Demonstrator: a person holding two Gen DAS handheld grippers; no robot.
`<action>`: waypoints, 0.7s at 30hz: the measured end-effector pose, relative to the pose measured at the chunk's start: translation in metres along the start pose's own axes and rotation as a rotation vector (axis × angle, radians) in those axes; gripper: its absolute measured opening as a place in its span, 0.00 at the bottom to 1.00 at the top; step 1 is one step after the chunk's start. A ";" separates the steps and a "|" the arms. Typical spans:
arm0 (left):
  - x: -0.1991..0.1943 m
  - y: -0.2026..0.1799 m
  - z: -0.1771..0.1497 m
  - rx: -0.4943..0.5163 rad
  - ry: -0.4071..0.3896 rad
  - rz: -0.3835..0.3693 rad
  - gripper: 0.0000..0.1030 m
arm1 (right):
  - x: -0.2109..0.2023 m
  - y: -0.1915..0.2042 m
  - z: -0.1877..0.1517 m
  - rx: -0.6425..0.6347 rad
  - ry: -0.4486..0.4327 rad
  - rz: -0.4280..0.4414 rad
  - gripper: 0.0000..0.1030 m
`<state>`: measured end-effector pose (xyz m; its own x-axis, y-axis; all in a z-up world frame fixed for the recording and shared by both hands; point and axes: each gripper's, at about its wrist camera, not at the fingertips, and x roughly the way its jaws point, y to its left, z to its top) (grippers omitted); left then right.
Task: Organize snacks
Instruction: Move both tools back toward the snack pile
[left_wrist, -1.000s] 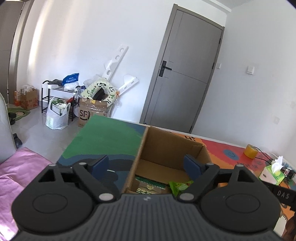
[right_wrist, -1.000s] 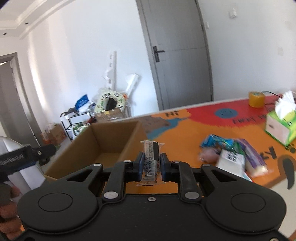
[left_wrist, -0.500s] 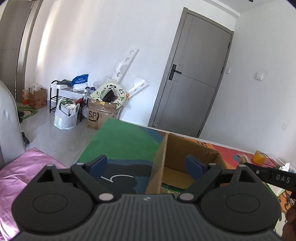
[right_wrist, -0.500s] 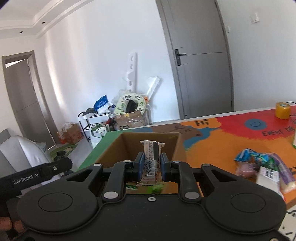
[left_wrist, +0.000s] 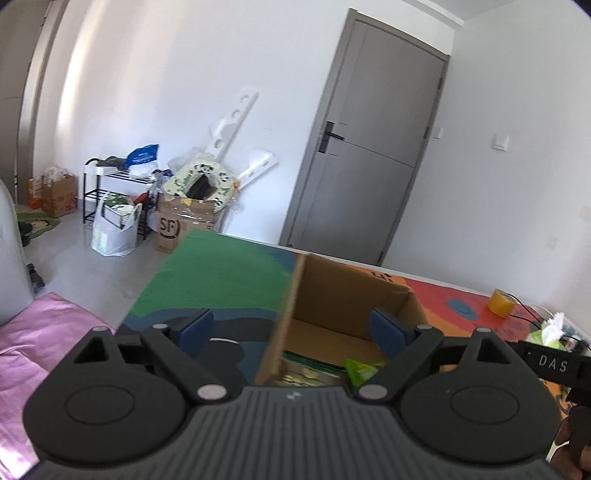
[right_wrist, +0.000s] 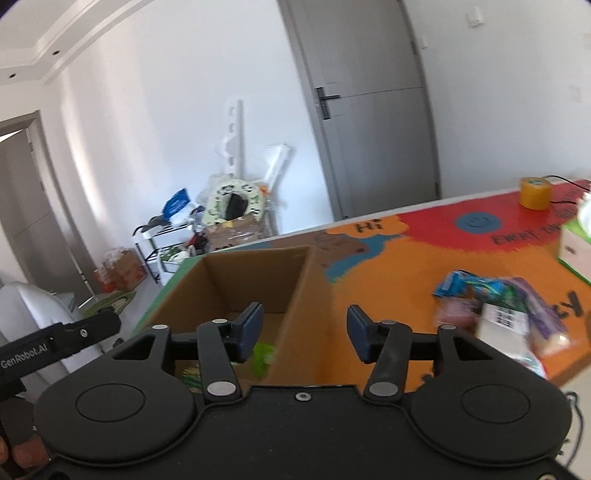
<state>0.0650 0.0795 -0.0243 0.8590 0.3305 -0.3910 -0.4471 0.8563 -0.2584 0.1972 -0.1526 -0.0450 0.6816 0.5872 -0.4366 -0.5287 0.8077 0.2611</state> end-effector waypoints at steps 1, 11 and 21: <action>0.000 -0.004 -0.001 0.005 0.002 -0.009 0.88 | -0.002 -0.005 -0.001 0.007 0.000 -0.007 0.52; -0.001 -0.040 -0.015 0.053 0.026 -0.094 0.88 | -0.031 -0.046 -0.011 0.059 -0.012 -0.077 0.75; -0.003 -0.082 -0.028 0.105 0.047 -0.173 0.92 | -0.058 -0.087 -0.021 0.106 -0.036 -0.138 1.00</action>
<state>0.0921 -0.0030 -0.0266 0.9069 0.1580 -0.3906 -0.2635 0.9361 -0.2331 0.1931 -0.2576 -0.0601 0.7625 0.4707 -0.4439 -0.3740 0.8805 0.2912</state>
